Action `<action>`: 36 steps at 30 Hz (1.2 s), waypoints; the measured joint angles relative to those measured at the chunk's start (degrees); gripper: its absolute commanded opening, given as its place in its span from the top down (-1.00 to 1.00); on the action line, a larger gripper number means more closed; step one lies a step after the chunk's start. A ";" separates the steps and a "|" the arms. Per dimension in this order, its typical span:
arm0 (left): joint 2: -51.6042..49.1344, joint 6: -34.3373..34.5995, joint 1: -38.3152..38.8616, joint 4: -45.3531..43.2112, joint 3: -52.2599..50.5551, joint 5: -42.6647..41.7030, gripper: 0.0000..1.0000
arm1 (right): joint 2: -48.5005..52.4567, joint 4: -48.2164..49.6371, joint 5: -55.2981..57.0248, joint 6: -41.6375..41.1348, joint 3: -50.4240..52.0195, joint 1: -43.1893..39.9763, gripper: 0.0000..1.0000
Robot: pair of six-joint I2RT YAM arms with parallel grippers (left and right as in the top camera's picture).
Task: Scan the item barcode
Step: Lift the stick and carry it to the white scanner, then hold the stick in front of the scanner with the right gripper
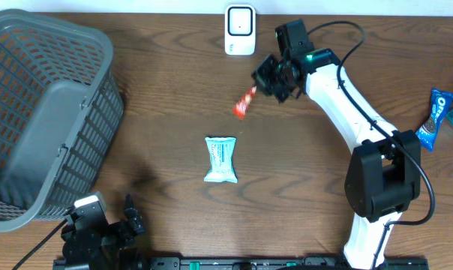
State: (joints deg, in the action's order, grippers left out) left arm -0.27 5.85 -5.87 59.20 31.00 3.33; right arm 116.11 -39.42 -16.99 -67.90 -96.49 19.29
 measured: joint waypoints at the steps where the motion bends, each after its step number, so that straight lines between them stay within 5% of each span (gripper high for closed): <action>1: 0.00 0.00 0.00 0.02 -0.02 0.00 -1.00 | 0.02 2.40 1.79 -1.88 -0.07 0.00 0.96; 10: 0.00 0.00 0.00 0.00 0.00 0.00 -1.00 | 6.05 16.46 13.60 -16.76 -5.66 -0.31 0.97; 23: 0.02 0.00 0.00 0.02 -0.02 -0.04 -1.00 | 34.34 14.58 17.35 -33.05 -41.31 -2.08 0.96; 36: 0.02 0.00 0.00 0.00 -0.02 -0.02 -1.00 | 38.27 11.85 13.75 -36.59 -44.92 -7.54 0.96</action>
State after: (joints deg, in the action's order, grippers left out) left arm -0.25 5.85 -5.87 59.20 30.98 3.31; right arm 154.39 -27.57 -3.25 -104.49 -141.40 11.75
